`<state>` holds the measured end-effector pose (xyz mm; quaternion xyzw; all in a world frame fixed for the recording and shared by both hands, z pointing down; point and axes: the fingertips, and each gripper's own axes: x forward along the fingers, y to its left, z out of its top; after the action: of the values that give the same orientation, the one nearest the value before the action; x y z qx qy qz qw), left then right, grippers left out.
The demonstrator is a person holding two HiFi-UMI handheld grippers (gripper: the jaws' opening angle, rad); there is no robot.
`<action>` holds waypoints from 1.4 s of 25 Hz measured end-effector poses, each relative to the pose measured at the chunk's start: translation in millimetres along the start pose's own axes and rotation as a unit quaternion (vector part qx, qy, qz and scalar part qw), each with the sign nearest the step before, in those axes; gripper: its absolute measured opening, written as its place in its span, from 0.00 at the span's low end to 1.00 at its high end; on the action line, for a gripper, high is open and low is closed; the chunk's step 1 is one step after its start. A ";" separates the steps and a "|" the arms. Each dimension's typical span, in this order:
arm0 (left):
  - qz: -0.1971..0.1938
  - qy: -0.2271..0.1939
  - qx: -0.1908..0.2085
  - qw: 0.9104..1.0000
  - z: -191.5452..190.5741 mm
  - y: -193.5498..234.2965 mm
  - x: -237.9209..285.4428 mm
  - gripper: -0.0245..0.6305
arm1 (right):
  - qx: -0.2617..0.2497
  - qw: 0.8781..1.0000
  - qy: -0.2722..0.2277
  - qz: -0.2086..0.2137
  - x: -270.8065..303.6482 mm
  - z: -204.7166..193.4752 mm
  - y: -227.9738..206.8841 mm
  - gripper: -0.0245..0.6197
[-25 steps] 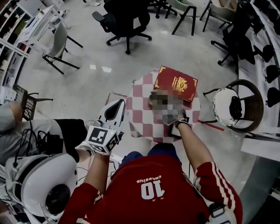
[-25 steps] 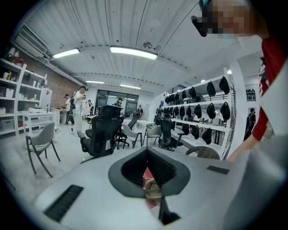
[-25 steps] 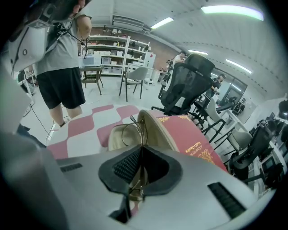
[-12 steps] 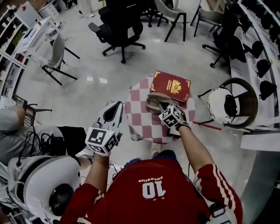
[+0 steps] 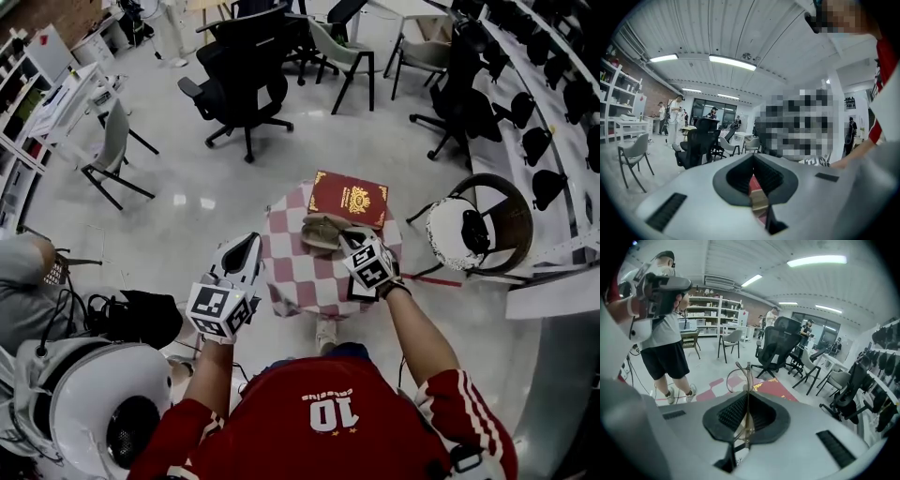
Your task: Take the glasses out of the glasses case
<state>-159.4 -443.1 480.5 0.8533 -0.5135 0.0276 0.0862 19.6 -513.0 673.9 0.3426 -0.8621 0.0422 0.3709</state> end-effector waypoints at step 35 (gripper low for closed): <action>-0.099 -0.076 0.030 0.992 84.0 -94.6 -66.6 0.05 | 0.206 0.921 -0.296 -0.148 -287.5 92.9 50.6 0.08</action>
<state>-110.9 -356.4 377.6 0.9018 -0.4303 -0.0309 0.0237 72.3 -344.0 423.9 0.5322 -0.8442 0.0597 0.0222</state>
